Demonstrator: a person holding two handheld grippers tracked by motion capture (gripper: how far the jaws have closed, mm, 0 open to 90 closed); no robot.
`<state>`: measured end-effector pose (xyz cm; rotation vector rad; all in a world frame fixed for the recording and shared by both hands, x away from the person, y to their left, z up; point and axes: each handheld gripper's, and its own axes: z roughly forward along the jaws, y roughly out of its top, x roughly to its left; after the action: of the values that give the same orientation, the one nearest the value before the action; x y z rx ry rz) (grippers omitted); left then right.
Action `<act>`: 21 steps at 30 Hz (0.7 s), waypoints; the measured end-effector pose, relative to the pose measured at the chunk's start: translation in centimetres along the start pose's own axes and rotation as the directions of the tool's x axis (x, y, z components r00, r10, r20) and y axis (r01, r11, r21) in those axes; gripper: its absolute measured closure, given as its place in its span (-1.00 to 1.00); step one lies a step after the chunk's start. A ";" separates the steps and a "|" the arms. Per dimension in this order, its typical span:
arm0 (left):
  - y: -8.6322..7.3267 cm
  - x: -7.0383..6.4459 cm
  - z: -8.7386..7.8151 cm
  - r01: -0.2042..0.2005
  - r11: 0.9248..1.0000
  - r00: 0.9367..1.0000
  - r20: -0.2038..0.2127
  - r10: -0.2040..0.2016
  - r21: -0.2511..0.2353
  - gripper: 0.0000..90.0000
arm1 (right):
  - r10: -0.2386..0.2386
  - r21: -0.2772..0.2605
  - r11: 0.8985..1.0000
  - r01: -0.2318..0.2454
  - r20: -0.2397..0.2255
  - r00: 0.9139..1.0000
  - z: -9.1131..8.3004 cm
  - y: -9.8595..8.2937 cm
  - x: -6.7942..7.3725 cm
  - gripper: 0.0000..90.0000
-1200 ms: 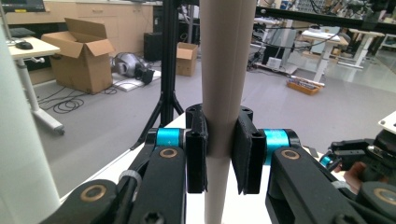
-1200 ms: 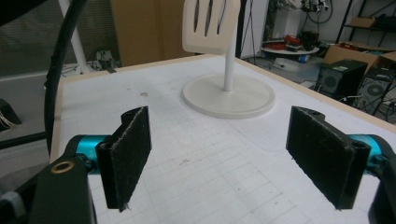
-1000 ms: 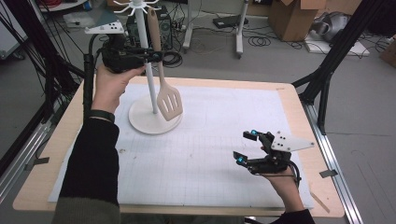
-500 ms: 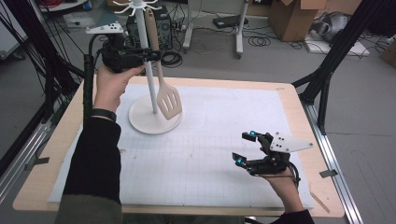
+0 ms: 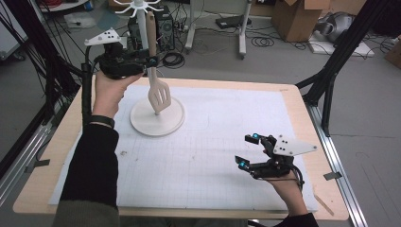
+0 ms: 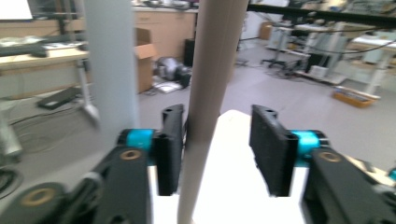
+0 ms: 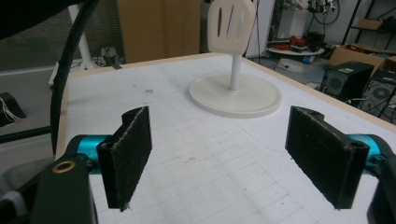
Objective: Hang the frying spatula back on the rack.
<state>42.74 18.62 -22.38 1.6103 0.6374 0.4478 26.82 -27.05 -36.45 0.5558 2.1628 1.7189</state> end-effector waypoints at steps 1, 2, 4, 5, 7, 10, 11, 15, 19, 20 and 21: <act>-0.2 -0.1 -0.3 -0.009 1.000 1.000 -0.019 0.009 -0.001 -0.01 | -0.009 -0.006 1.000 0.009 0.002 1.000 0.0 0.0 -0.1 -0.51; -0.4 -0.2 -0.6 -0.020 1.000 0.999 -0.029 0.020 -0.002 -0.06 | -0.001 -0.003 1.000 0.001 0.002 1.000 -0.1 0.0 0.0 -0.51; -1.0 -0.8 -1.3 -0.051 0.999 0.999 -0.005 0.051 -0.006 -0.21 | -0.001 -0.009 1.000 0.001 0.004 1.000 -0.2 0.0 -0.1 -0.51; -1.2 -1.1 -1.6 -0.055 0.998 0.998 0.017 0.055 0.001 -0.28 | 0.008 -0.009 1.000 -0.008 0.003 1.000 -0.3 0.0 0.0 -0.51; -1.7 -1.9 -2.3 -0.094 0.996 0.995 0.043 0.094 0.006 -0.34 | 0.002 -0.006 1.000 -0.002 -0.002 1.000 -0.4 -0.1 0.0 -0.51; -2.8 -3.2 -3.4 -0.128 0.992 0.988 0.087 0.126 0.014 -0.42 | 0.007 0.000 1.000 -0.007 -0.001 1.000 -0.3 -0.2 0.0 -0.52; -3.3 -3.6 -3.8 -0.141 0.990 0.986 0.097 0.139 0.019 -0.43 | 0.005 0.000 1.000 -0.005 0.002 1.000 -0.2 -0.3 -0.1 -0.53; -5.5 -5.2 -5.2 -0.154 0.988 0.974 0.169 0.151 0.003 -0.47 | 0.010 0.006 1.000 -0.010 0.002 1.000 -0.1 -0.5 -0.3 -0.54; -8.3 -6.2 -6.3 -0.157 0.988 0.963 0.225 0.151 0.008 -0.53 | 0.021 0.016 1.000 -0.021 -0.017 1.000 0.2 -0.6 -0.5 -0.64; -9.1 -6.5 -6.6 -0.150 0.989 0.961 0.235 0.143 0.011 -0.55 | 0.022 0.022 1.000 -0.021 -0.022 1.000 0.3 -0.6 -0.5 -0.67; -9.9 -6.6 -6.8 -0.149 0.989 0.960 0.244 0.141 0.016 -0.56 | 0.016 0.030 0.999 -0.016 -0.027 1.000 0.4 -0.7 -0.6 -0.67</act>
<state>31.96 20.31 -30.73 1.7191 0.3452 0.3411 27.48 -27.12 -37.22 0.5619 2.2118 1.7147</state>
